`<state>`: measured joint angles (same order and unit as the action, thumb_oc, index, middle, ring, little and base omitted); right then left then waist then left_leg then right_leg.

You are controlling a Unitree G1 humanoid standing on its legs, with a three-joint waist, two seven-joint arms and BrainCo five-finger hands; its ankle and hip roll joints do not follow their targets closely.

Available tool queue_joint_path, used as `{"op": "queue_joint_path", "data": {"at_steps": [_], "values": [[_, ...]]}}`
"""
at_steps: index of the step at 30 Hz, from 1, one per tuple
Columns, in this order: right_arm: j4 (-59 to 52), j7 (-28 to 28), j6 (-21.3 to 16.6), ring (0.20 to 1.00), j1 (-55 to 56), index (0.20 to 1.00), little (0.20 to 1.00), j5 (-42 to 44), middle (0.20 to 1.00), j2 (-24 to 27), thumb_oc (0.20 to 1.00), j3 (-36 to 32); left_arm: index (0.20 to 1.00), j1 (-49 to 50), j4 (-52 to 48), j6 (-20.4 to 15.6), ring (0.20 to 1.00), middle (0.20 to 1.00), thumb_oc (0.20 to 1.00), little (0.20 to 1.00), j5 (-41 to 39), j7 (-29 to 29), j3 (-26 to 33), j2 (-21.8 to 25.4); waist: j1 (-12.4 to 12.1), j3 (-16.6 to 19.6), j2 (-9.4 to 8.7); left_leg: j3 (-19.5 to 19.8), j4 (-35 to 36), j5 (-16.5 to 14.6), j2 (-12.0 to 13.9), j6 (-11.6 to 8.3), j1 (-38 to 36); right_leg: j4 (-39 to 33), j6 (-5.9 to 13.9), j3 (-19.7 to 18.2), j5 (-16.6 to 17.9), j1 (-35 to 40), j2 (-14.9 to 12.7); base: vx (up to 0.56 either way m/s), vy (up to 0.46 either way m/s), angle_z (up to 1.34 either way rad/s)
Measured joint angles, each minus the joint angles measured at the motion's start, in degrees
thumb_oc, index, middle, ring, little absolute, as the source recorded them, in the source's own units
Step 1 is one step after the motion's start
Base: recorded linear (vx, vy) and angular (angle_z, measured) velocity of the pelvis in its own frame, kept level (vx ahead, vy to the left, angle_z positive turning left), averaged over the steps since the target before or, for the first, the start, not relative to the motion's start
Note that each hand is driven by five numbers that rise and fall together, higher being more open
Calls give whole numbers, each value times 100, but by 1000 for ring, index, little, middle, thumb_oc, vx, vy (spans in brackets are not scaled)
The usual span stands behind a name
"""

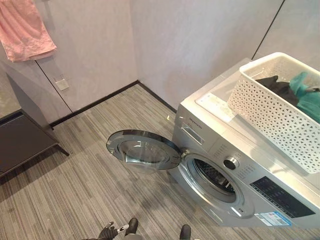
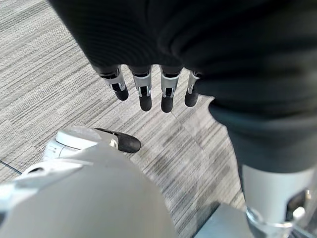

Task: Grab the laundry basket,head to the washer,open it,put in the laundry and shut it.

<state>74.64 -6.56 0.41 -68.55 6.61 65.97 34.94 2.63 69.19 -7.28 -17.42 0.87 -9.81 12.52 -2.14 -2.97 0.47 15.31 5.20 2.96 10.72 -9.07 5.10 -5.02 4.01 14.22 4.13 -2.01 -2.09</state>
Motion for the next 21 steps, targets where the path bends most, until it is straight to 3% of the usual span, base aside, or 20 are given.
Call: {"op": "queue_joint_path", "data": {"at_steps": [8,12,21], "values": [[-202,-255,-2,1000,503,1000,1000,101,1000,327,1000,-70,1000,90,148,9,1000,1000,1000,1000,8,-58,10,28,160,44,-134,-95,-3,-22,-25,34,-67,-1,1,-88,0,-21,-30,-3,1,-5],[-205,-309,0,1000,776,1000,1000,31,1000,178,1000,-207,1000,146,145,4,1000,1000,1000,1000,4,-124,11,39,132,44,-115,-316,-1,-71,-31,108,-117,-2,28,-288,20,-62,-41,2,0,-23],[-121,-350,15,1000,838,1000,1000,-73,1000,-169,1000,-218,1000,156,97,-4,1000,1000,1000,1000,-10,-141,0,28,57,39,-17,-284,-3,-35,-37,55,-103,-42,27,-264,32,-87,-42,1,-6,0]]}}
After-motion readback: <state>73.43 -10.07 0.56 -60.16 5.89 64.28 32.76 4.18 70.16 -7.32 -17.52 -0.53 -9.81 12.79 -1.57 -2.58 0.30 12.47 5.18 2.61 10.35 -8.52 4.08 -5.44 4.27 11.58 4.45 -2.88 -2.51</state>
